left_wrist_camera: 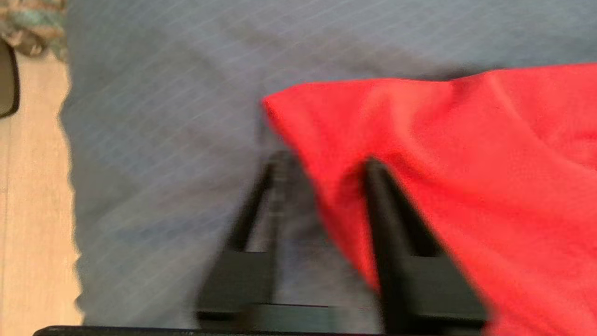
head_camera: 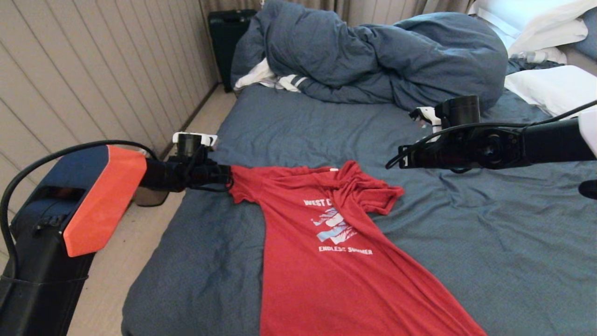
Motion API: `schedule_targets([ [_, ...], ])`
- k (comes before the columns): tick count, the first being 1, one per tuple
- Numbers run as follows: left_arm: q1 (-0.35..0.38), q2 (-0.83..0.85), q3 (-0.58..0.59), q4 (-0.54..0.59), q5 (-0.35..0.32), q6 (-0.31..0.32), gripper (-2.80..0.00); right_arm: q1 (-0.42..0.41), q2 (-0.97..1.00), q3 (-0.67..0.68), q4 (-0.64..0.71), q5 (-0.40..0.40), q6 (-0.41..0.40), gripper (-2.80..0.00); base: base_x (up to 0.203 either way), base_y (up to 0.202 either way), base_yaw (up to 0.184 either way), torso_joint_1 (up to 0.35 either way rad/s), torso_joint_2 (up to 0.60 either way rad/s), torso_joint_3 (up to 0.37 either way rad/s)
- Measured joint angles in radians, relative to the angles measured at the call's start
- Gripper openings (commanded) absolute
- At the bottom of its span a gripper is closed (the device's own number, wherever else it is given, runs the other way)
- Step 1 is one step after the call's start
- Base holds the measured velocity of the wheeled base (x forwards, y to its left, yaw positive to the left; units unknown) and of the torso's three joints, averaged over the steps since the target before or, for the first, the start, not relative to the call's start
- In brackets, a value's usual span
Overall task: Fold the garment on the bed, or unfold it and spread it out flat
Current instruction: Fold the red T-shirt
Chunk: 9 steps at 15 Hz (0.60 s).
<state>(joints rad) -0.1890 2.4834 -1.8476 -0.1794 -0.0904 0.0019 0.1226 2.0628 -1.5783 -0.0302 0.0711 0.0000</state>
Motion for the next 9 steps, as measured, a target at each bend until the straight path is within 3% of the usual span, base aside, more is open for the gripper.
schedule_targets([
  [6, -0.041, -0.147, 0.141, -0.002, -0.010, -0.029, 0.00, -0.006, -0.013, 0.012, 0.024, -0.003, 0.002, -2.80, 0.000, 0.000, 0.000, 0.000, 0.00, 0.000],
  [7, -0.055, -0.183, 0.170, 0.000, -0.010, -0.051, -2.80, -0.007, -0.013, 0.005, 0.049, -0.003, 0.002, -2.80, 0.000, 0.000, 0.000, 0.000, 0.00, 0.000],
  [9, -0.078, -0.243, 0.219, 0.004, -0.011, -0.085, -2.80, -0.010, -0.008, -0.008, 0.076, -0.003, 0.003, -2.80, 0.000, 0.000, 0.000, 0.000, 0.00, 0.000],
])
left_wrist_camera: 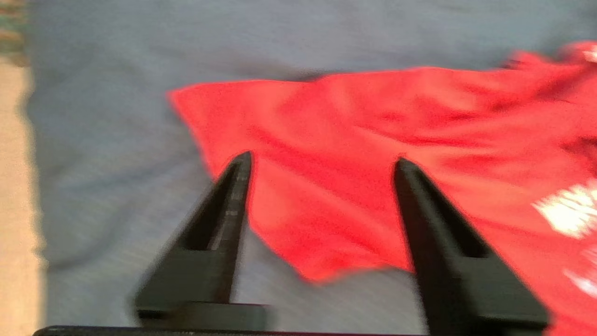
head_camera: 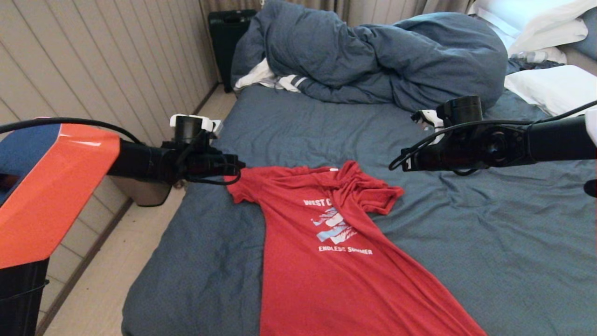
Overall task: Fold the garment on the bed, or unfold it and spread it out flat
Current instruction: Fold the red T-shirt
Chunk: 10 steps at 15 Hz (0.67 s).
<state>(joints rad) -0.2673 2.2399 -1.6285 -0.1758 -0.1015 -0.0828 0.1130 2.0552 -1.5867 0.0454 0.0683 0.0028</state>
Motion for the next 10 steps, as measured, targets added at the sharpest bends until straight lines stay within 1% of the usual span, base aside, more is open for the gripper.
schedule_targets([
  [3, -0.011, -0.055, 0.038, 0.029, 0.001, -0.011, -2.80, 0.003, 0.025, -0.054, 0.076, -0.002, 0.000, -2.80, 0.000, 0.000, 0.000, 0.000, 0.00, 0.000],
  [7, -0.038, -0.097, 0.030, 0.077, 0.001, -0.016, -2.80, 0.003, 0.095, -0.190, 0.255, -0.013, 0.003, -2.80, 0.000, 0.000, 0.000, 0.000, 0.00, 0.000],
  [8, -0.048, -0.101, 0.026, 0.088, 0.001, -0.020, -2.80, 0.006, 0.118, -0.223, 0.283, -0.031, 0.003, 0.00, 0.000, 0.000, 0.000, 0.000, 0.00, 0.000],
  [10, -0.063, -0.105, 0.021, 0.093, 0.002, -0.022, -2.80, 0.011, 0.170, -0.285, 0.331, -0.085, 0.000, 0.00, 0.000, 0.000, 0.000, 0.000, 0.00, 0.000],
])
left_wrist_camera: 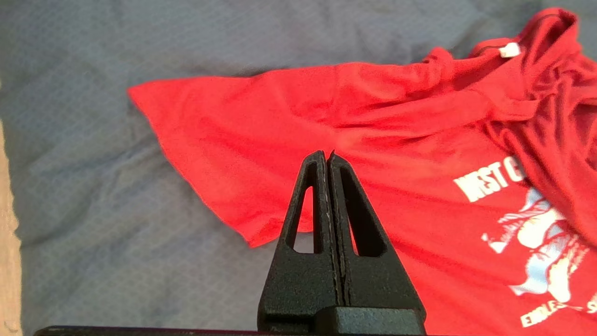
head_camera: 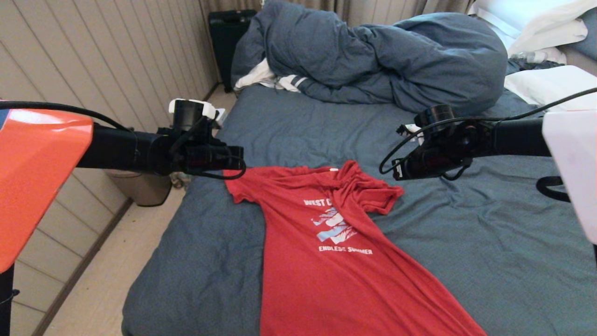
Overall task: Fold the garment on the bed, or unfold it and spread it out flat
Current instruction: Fold the red T-shirt
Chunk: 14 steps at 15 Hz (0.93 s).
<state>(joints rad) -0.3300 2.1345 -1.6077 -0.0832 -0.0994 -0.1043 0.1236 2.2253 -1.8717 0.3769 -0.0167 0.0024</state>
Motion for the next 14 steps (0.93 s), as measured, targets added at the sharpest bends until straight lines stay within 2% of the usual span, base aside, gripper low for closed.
schedule_targets([
  [4, -0.006, 0.006, -0.005, -0.001, 0.000, -0.001, -2.80, 0.011, 0.091, -0.071, 0.002, -0.018, -0.011, 0.00, 0.000, 0.000, 0.000, 0.000, 0.00, 0.000],
  [12, -0.005, 0.033, -0.022, -0.005, -0.001, 0.001, -2.80, 0.014, 0.179, -0.081, -0.039, -0.018, -0.016, 0.00, 0.000, 0.000, 0.000, 0.000, 0.00, 0.000],
  [13, -0.006, 0.036, -0.022, -0.006, -0.001, 0.000, -2.80, 0.013, 0.188, -0.081, -0.049, -0.019, -0.019, -2.57, 0.000, 0.000, 0.000, 0.000, 0.00, 0.000],
  [14, -0.008, 0.037, -0.023, -0.007, -0.001, 0.000, -2.80, 0.012, 0.196, -0.081, -0.055, -0.020, -0.023, -2.80, 0.000, 0.000, 0.000, 0.000, 0.00, 0.000],
])
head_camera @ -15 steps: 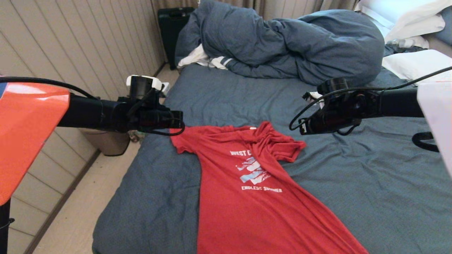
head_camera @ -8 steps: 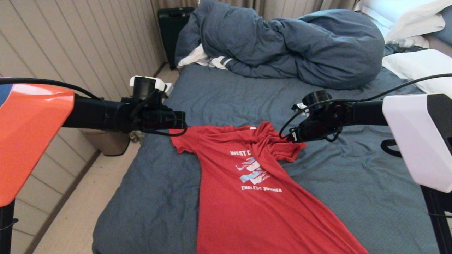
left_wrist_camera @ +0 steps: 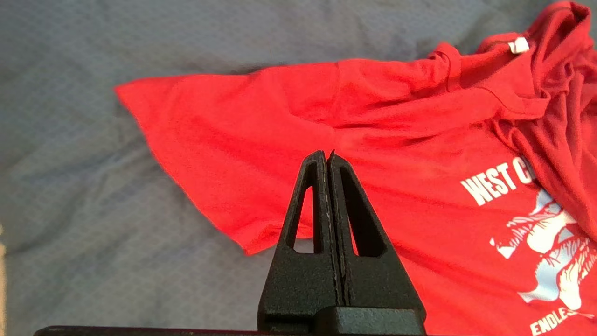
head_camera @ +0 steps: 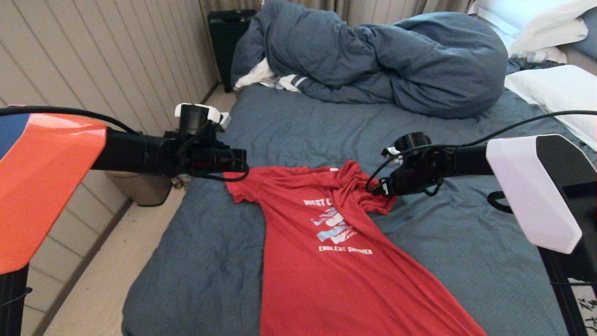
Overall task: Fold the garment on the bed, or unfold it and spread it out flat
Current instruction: Fold the red T-shirt
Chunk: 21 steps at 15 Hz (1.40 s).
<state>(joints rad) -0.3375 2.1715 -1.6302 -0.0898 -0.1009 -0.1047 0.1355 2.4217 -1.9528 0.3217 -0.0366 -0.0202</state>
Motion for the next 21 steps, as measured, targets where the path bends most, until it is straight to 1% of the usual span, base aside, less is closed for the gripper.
schedule_targets([
  [4, -0.002, 0.001, -0.013, -0.001, 0.000, -0.001, -2.80, -0.006, 0.006, 0.000, -0.007, 0.002, -0.002, -2.80, 0.000, 0.000, 0.000, 0.000, 0.00, 0.000],
  [6, -0.004, 0.000, -0.014, -0.001, 0.000, -0.002, -2.80, -0.009, 0.001, 0.000, -0.053, -0.002, 0.007, -2.80, 0.000, 0.000, 0.000, 0.000, 0.00, 0.000],
  [9, -0.004, -0.004, -0.016, -0.003, 0.001, -0.006, -2.80, -0.025, -0.007, -0.002, -0.167, -0.050, -0.007, -2.80, 0.000, 0.000, 0.000, 0.000, 0.00, 0.000],
  [11, -0.005, -0.006, -0.016, -0.003, 0.001, -0.008, -2.80, -0.036, -0.017, -0.005, -0.183, -0.054, -0.020, -2.80, 0.000, 0.000, 0.000, 0.000, 0.00, 0.000],
  [14, -0.004, -0.006, -0.016, -0.008, 0.001, -0.011, -2.80, -0.057, -0.027, -0.009, -0.250, -0.066, -0.070, -2.80, 0.000, 0.000, 0.000, 0.000, 0.00, 0.000],
  [17, -0.005, -0.003, -0.016, -0.025, 0.003, -0.011, -2.80, -0.082, -0.028, -0.009, -0.295, -0.119, -0.130, -2.80, 0.000, 0.000, 0.000, 0.000, 0.00, 0.000],
  [19, -0.004, -0.001, -0.018, -0.035, 0.006, -0.011, -2.80, -0.102, -0.026, -0.009, -0.315, -0.138, -0.142, -2.80, 0.000, 0.000, 0.000, 0.000, 0.00, 0.000],
  [21, -0.004, 0.001, -0.018, -0.056, 0.008, -0.011, -2.80, -0.125, -0.020, -0.010, -0.325, -0.141, -0.144, -2.80, 0.000, 0.000, 0.000, 0.000, 0.00, 0.000],
])
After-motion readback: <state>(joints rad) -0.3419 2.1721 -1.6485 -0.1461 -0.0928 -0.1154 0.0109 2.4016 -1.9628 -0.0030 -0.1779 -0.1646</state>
